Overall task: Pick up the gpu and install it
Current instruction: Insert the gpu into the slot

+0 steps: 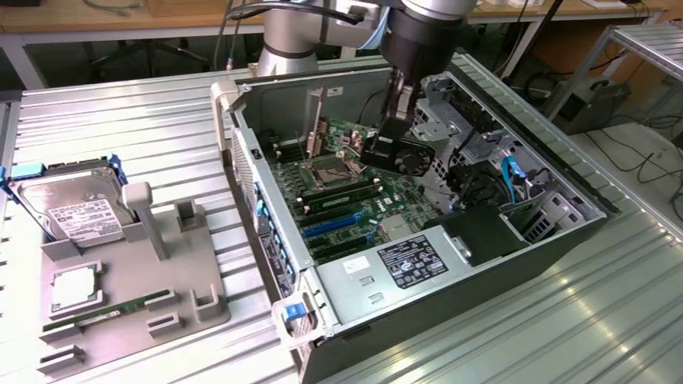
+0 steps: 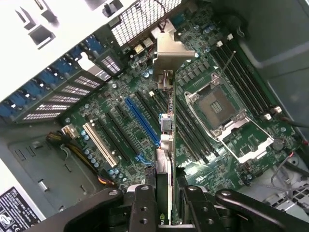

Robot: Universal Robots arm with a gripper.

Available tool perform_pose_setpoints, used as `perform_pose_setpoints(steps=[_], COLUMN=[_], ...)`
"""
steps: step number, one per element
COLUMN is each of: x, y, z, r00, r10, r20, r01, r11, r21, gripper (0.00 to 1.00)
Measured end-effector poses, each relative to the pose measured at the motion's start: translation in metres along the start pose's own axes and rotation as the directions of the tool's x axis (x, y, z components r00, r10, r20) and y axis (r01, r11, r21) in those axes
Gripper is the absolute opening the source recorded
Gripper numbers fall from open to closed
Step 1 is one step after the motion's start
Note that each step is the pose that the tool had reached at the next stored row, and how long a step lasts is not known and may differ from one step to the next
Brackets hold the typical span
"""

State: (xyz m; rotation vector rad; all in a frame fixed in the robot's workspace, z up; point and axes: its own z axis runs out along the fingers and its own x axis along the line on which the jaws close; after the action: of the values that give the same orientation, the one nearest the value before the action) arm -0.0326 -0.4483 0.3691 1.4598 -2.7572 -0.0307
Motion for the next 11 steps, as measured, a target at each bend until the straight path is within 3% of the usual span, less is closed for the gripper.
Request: perform_pose_setpoints(steps=[6,11], x=[-0.0001,-0.0001], y=[-0.0001,-0.0001], z=[0.0031,0.0055], r00=[0.9966,0.9891], r10=[-0.082,-0.147], r20=[0.0028,0.005], r01=[0.082,0.147], r11=[0.9966,0.989], r21=[0.0036,0.0065], gripper=[0.26,0.26])
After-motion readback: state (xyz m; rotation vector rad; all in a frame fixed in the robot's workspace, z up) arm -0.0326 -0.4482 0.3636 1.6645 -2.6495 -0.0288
